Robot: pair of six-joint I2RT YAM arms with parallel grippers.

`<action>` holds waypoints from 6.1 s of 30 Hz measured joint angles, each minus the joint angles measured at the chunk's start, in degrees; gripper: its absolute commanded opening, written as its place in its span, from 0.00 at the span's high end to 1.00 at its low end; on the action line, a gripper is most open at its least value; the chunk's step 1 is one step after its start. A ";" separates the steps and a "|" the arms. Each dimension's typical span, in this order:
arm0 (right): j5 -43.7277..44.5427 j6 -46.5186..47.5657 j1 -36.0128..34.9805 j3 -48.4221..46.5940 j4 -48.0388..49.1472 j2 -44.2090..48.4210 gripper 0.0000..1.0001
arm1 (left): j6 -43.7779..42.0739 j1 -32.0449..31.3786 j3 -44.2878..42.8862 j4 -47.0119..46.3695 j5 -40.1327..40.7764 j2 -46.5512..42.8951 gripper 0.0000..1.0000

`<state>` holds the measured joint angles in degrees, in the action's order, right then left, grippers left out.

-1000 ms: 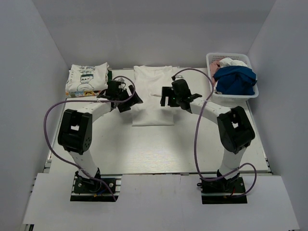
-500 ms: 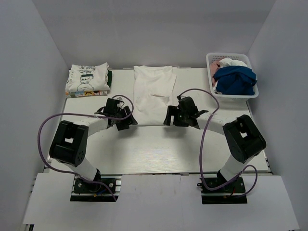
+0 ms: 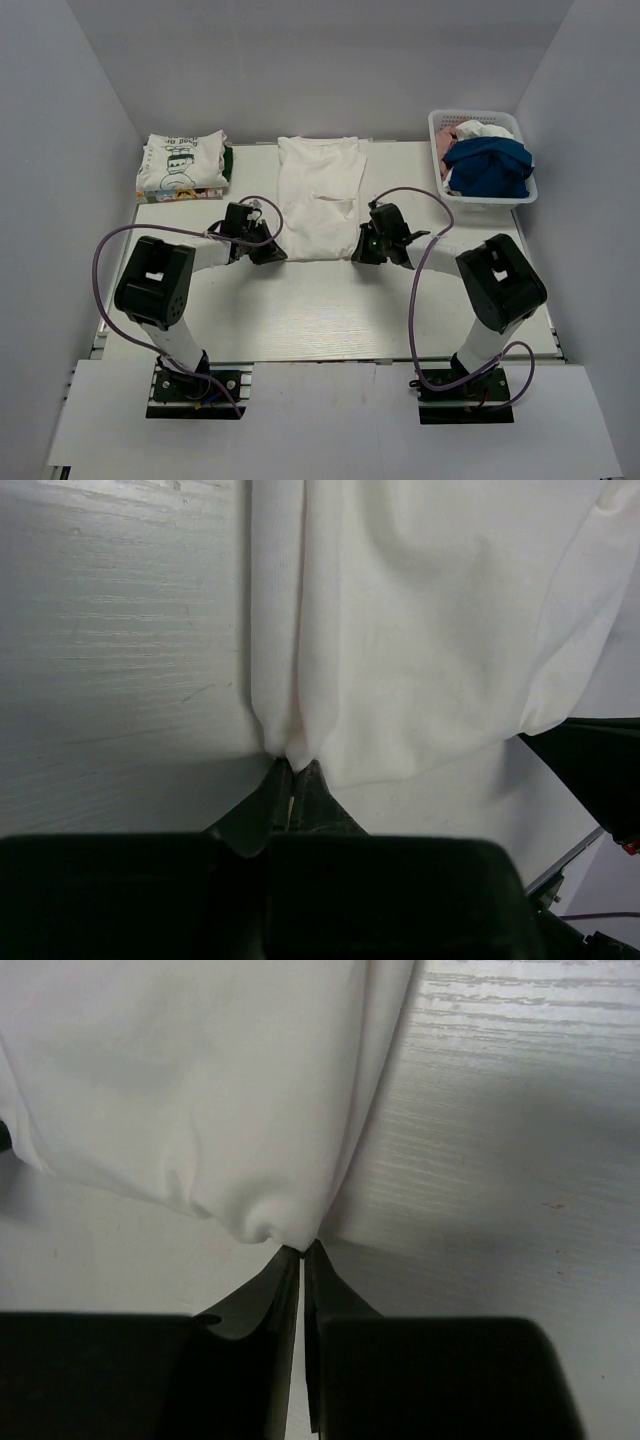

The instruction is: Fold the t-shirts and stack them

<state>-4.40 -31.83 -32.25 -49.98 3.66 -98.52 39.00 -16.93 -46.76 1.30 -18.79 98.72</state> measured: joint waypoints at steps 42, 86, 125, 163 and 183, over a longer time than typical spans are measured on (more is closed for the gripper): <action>15.19 -2.27 -5.70 -8.55 -25.55 25.77 1.00 | 0.35 -5.64 -9.38 19.28 14.21 -28.59 1.00; 1.86 0.85 11.41 -25.03 -18.08 -5.18 0.10 | -19.15 3.65 -44.22 21.86 0.02 24.17 0.07; 12.92 6.60 11.78 -7.54 -10.84 13.81 0.10 | -49.46 0.07 -50.82 26.75 41.38 15.67 1.00; 12.13 8.31 11.96 -15.63 -11.39 1.64 0.11 | -61.33 23.02 -78.77 23.98 34.27 33.59 1.00; 11.32 8.24 11.91 -20.04 -15.28 -2.99 0.10 | -45.88 29.44 -84.46 24.28 39.74 39.21 0.00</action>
<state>6.92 -23.59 -20.34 -70.02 -11.62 -101.51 -6.87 12.51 -131.22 25.58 20.95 137.93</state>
